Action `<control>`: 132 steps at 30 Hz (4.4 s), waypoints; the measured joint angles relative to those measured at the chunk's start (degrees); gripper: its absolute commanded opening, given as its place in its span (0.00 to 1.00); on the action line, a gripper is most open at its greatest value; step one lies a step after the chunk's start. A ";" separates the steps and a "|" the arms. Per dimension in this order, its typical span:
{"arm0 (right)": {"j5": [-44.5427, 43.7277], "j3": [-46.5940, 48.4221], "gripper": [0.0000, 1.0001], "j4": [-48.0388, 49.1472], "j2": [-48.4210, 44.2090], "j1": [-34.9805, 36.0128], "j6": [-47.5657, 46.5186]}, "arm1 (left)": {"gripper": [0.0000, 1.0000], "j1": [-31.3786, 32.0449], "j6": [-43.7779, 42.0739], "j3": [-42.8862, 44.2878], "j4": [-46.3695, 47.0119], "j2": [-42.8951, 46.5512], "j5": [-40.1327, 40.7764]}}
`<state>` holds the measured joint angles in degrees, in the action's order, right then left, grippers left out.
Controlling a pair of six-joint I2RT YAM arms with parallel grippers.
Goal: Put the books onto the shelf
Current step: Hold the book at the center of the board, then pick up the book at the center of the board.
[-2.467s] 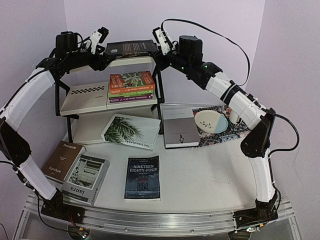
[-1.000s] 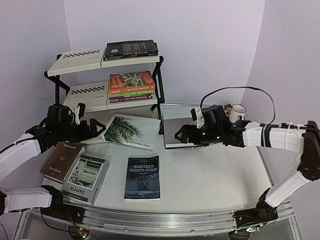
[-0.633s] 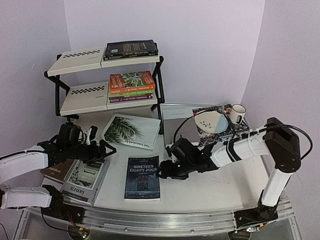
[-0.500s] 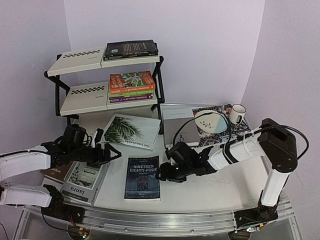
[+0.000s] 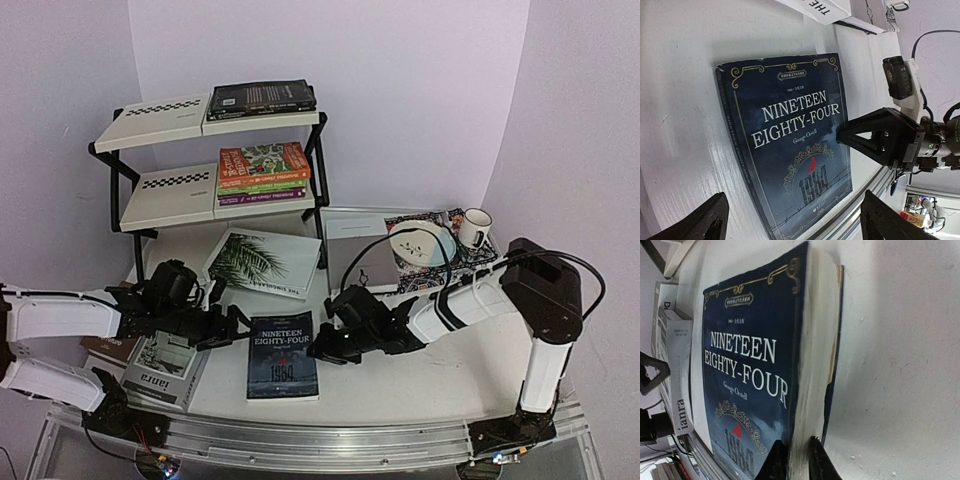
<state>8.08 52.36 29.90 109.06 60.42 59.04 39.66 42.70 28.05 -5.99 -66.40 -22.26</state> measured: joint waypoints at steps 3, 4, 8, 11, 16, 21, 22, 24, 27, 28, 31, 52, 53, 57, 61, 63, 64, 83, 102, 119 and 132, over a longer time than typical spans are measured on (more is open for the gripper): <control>0.22 0.59 0.00 0.79 0.24 0.00 0.03 | 0.92 1.13 1.24 0.00 1.14 -2.22 -0.02; 0.27 0.66 0.00 0.94 0.30 0.02 -0.06 | 0.92 1.58 1.82 0.00 1.61 -3.13 -0.02; 0.26 0.67 0.00 1.09 0.43 0.02 -0.12 | 0.92 3.00 3.75 0.00 2.58 -5.58 -0.02; 0.21 0.55 0.00 1.30 0.43 0.02 -0.14 | 0.91 3.43 5.20 0.00 3.25 -6.35 -0.02; 0.14 0.15 0.00 1.97 0.43 0.02 -0.19 | 0.86 3.48 8.12 -0.46 7.40 -8.33 -0.77; 0.15 -0.20 0.00 2.54 0.43 0.02 -0.19 | 0.86 3.67 10.50 -1.70 11.21 -11.37 -1.95; 0.14 -0.34 0.00 2.79 0.43 0.02 -0.19 | 0.86 3.75 10.81 -1.88 11.60 -11.79 -1.87; 0.10 -0.48 0.00 3.06 0.43 0.02 -0.20 | 0.86 3.84 11.40 -2.43 12.35 -12.34 -1.73; 0.12 -0.53 0.00 3.18 0.43 0.02 -0.19 | 0.86 3.96 11.86 -2.62 12.67 -13.28 -1.71; 0.13 -0.53 0.00 3.18 0.43 0.02 -0.19 | 0.86 4.01 12.06 -2.62 13.06 -13.62 -1.72; 0.14 -0.56 0.00 3.20 0.44 0.02 -0.21 | 0.82 4.25 12.69 -2.55 14.33 -14.45 -1.76; -0.18 -1.90 0.00 4.82 0.39 -0.94 -0.49 | 0.42 3.46 17.76 -2.34 15.24 -13.89 -1.17; -0.20 -1.90 0.00 4.79 0.39 -0.97 -0.59 | 0.42 3.41 18.12 -2.34 15.41 -13.89 -1.43; -0.30 -1.90 0.00 4.64 0.36 -1.19 -0.76 | 0.42 3.21 19.46 -2.34 16.54 -13.91 -2.16; -1.43 -1.90 0.00 3.96 0.00 -1.48 -1.19 | 0.42 2.92 20.78 -2.30 19.18 -14.35 -3.75; -2.35 -1.95 0.00 3.46 -0.28 -1.64 -1.52 | 0.43 2.65 21.33 -2.19 21.01 -15.00 -4.83; -2.82 -2.05 0.00 3.32 -0.43 -1.65 -1.63 | 0.43 2.58 21.62 -2.05 21.82 -15.30 -5.36; -5.74 -2.60 0.00 3.11 -1.51 -1.68 -2.20 | 0.46 4.14 23.59 3.97 41.30 -18.87 -15.72; -4.55 -2.60 0.00 3.42 -1.45 -1.51 -2.22 | 0.61 5.12 20.06 4.17 34.06 -20.26 -12.21; -3.17 -3.37 0.27 3.50 -1.95 -0.13 -5.66 | 0.16 5.68 11.94 6.56 11.94 -18.94 -3.39; -5.74 -6.37 0.49 -0.49 -9.90 0.07 -11.43 | 0.02 5.79 7.69 9.16 5.07 -13.14 -2.10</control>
<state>2.34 46.00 29.41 99.16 60.49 47.61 45.45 50.38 37.21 -0.92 -79.54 -24.36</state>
